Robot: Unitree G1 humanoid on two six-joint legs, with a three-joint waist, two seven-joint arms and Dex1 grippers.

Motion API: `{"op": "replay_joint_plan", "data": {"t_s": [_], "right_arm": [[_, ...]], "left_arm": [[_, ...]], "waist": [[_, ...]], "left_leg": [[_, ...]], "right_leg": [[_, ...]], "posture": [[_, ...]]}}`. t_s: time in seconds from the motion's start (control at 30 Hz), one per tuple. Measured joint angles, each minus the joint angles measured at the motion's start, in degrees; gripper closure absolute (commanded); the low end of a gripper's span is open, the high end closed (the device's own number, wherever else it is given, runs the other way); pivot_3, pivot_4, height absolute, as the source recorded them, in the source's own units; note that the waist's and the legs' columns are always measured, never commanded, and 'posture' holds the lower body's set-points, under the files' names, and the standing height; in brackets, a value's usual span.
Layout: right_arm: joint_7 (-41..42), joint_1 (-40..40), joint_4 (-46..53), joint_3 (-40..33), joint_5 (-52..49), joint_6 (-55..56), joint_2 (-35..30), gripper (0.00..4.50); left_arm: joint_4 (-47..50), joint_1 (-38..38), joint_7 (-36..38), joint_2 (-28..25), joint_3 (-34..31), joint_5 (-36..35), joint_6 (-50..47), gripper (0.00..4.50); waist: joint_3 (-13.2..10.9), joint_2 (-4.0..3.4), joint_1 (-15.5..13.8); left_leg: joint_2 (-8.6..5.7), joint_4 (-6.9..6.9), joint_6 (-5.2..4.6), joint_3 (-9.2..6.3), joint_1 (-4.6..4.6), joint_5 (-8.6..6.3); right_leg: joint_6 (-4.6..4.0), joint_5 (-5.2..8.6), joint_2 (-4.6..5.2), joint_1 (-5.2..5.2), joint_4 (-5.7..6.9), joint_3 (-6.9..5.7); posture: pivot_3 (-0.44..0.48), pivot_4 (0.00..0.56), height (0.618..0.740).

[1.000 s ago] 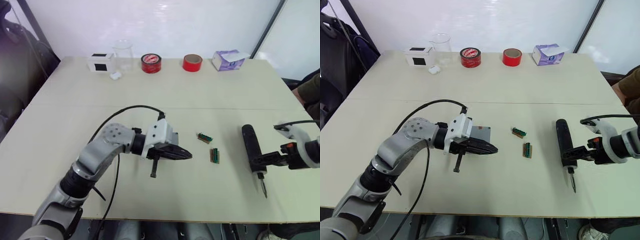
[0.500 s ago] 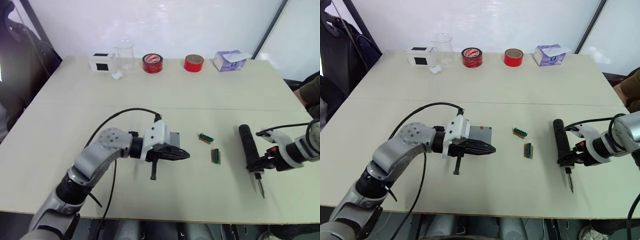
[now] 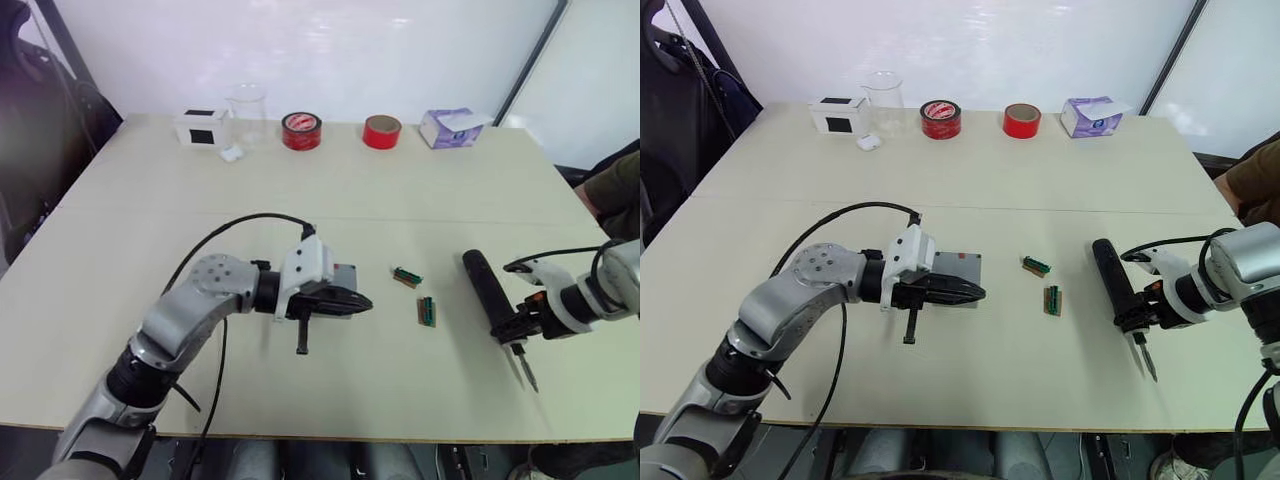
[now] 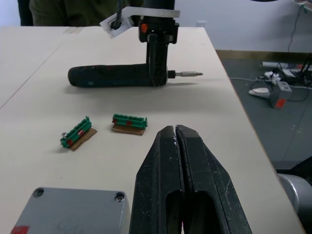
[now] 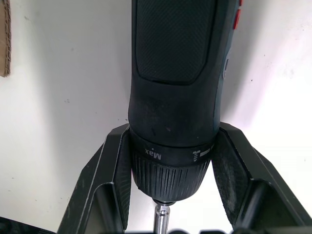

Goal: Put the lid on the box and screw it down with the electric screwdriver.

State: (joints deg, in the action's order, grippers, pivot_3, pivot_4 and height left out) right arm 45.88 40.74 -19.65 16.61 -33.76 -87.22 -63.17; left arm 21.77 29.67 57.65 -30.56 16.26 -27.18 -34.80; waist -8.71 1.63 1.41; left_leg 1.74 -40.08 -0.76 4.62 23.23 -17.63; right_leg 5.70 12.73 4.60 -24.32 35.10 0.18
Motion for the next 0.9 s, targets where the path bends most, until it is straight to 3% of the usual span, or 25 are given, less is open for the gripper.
{"op": "replay_joint_plan", "data": {"t_s": [0.13, 0.2, 0.3, 0.43, 0.53, 0.63, 0.9], "right_arm": [[-5.5, 6.7, -7.9, -9.7, 3.3, 9.0, 4.5, 2.73], [-8.7, 7.9, -6.4, -20.7, 1.9, 13.8, 8.0, 2.73], [-14.7, 5.9, 7.1, -37.3, -3.2, 21.3, 18.2, 2.73], [-22.7, 1.9, 24.9, -46.7, -12.5, 24.7, 33.8, 2.73], [-25.4, -2.7, 33.6, -45.7, -15.1, 26.8, 40.3, 2.73], [-25.5, -9.0, 43.2, -39.1, -14.5, 32.3, 45.4, 2.73], [-23.1, -19.2, 49.8, -26.2, -7.5, 43.9, 47.2, 2.73]], "left_arm": [[-4.1, 0.5, -0.2, -0.8, -2.5, -0.3, 0.0, 4.50], [-7.7, 1.5, 0.1, -1.8, -3.8, -0.1, 0.1, 4.50], [-11.5, 3.2, 1.5, -3.1, -5.0, 0.3, 0.5, 4.50], [-15.6, 5.2, 2.7, -3.0, -5.0, 1.0, 1.4, 4.50], [-17.4, 6.5, 3.2, -2.9, -4.9, 2.0, 1.7, 4.50], [-18.1, 6.9, 3.4, -3.0, -3.9, 3.8, 1.9, 4.50], [-18.3, 7.1, 3.6, -1.4, -0.4, 7.3, 2.7, 4.50]], "waist": [[-0.5, -1.07, 0.0], [-0.6, -1.14, -0.5], [-0.6, -1.18, -0.9], [-0.6, -1.18, -1.2], [-0.6, -1.19, -1.3], [-0.6, -1.20, -0.9], [-0.6, -1.20, -0.7]], "left_leg": [[-0.15, 0.06, -0.05, 0.14, 0.17, 0.08], [-0.08, 0.20, -0.04, 0.08, 0.26, 0.08], [0.12, 0.52, -0.02, 0.00, 0.29, 0.10], [0.13, 0.90, 0.51, -0.03, 0.33, 0.40], [-0.01, 0.90, 0.60, 0.01, 0.37, 0.45], [-0.16, 0.84, 0.40, -0.05, 0.34, 0.34], [-0.20, 0.82, 0.40, -0.08, 0.26, 0.34]], "right_leg": [[0.19, -0.14, 0.02, -0.34, 0.05, 0.18], [0.48, -0.21, -0.20, -0.52, 0.19, 0.16], [0.53, -0.09, -0.48, -0.64, 0.14, 0.10], [0.46, -0.03, -0.42, -0.66, 0.12, -0.12], [0.46, -0.03, -0.20, -0.63, 0.12, -0.17], [0.47, -0.05, 0.02, -0.63, 0.08, -0.14], [0.47, -0.04, 0.00, -0.52, 0.11, -0.19]], "posture": [[0.000, 0.150, 0.740], [0.000, 0.150, 0.740], [0.000, 0.150, 0.740], [0.000, 0.150, 0.740], [0.000, 0.150, 0.740], [0.000, 0.150, 0.740], [0.000, 0.150, 0.740]]}}
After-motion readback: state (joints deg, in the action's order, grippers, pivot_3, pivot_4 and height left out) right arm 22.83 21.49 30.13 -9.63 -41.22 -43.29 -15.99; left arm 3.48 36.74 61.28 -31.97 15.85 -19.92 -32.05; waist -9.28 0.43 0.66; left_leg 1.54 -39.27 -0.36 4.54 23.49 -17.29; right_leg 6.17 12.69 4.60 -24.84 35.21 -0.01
